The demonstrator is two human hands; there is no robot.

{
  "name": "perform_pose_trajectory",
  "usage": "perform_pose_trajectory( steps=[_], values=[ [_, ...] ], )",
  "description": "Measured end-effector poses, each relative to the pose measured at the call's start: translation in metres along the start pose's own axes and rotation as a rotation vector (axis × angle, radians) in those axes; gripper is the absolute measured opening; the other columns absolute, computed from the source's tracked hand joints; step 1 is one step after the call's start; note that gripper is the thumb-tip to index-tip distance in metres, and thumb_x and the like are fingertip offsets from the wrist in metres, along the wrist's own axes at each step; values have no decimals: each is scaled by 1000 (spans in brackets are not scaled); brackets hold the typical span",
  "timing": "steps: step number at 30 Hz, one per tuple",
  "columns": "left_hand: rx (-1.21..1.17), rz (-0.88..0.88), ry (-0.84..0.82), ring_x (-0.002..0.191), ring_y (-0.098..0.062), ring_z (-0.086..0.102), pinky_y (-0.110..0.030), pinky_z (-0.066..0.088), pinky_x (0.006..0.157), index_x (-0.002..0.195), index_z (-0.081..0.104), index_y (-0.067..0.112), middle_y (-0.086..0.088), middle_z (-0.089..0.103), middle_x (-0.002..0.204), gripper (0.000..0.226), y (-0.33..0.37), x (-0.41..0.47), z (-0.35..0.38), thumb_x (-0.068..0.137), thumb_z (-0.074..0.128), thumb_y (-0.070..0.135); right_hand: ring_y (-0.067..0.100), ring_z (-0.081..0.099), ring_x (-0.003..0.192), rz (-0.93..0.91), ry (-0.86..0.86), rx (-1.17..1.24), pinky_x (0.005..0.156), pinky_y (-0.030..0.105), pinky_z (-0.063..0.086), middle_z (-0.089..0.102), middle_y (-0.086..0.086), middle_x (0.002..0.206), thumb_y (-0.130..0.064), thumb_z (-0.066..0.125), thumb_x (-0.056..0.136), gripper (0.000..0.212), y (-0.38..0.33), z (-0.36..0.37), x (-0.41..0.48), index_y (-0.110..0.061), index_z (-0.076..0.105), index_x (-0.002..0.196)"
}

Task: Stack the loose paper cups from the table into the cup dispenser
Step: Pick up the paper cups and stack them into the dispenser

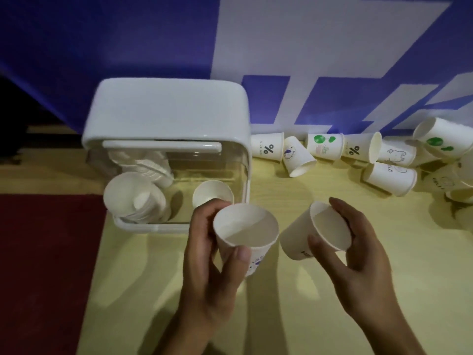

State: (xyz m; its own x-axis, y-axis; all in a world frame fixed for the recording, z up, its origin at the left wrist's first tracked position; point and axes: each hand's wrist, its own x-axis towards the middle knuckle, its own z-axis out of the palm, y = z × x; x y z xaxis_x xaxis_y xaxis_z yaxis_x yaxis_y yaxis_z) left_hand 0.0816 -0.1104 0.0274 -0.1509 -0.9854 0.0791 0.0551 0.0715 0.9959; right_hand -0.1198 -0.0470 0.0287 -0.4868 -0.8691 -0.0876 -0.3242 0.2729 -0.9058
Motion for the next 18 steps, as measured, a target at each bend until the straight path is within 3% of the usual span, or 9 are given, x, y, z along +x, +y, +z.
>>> perform_pose_trajectory(
  steps=[4, 8, 13, 18],
  values=[
    [-34, 32, 3, 114, -17, 65, -21, 51, 90, 139, 48, 11, 9, 63, 129, 66, 6, -2, -38, 78, 64, 31, 14, 63, 120, -10, -34, 60, 100, 36, 52, 66, -15, 129, -55, 84, 59, 75, -17, 31, -13, -42, 60, 129],
    [-43, 55, 36, 116, -24, 67, -25, 54, 91, 133, 54, 9, 1, 66, 126, 62, 15, 7, -60, 77, 72, 27, 11, 64, 114, -43, -64, 24, 94, 34, 52, 66, -19, 125, -61, 87, 51, 77, -33, 53, -16, -45, 61, 121],
    [-20, 56, 74, 118, -22, 67, -26, 56, 91, 131, 54, 20, 8, 67, 126, 64, 20, 30, -63, 73, 80, 29, 8, 62, 119, -86, -83, -9, 95, 29, 50, 63, -21, 131, -64, 81, 61, 72, -40, 63, -19, -41, 59, 125],
    [10, 27, 61, 128, -21, 63, -34, 56, 100, 140, 51, 30, 12, 64, 135, 72, 4, 45, -54, 74, 82, 31, 3, 58, 127, -87, -89, -1, 103, 25, 47, 61, -24, 136, -58, 80, 65, 73, -36, 57, -20, -38, 58, 132]
  ],
)
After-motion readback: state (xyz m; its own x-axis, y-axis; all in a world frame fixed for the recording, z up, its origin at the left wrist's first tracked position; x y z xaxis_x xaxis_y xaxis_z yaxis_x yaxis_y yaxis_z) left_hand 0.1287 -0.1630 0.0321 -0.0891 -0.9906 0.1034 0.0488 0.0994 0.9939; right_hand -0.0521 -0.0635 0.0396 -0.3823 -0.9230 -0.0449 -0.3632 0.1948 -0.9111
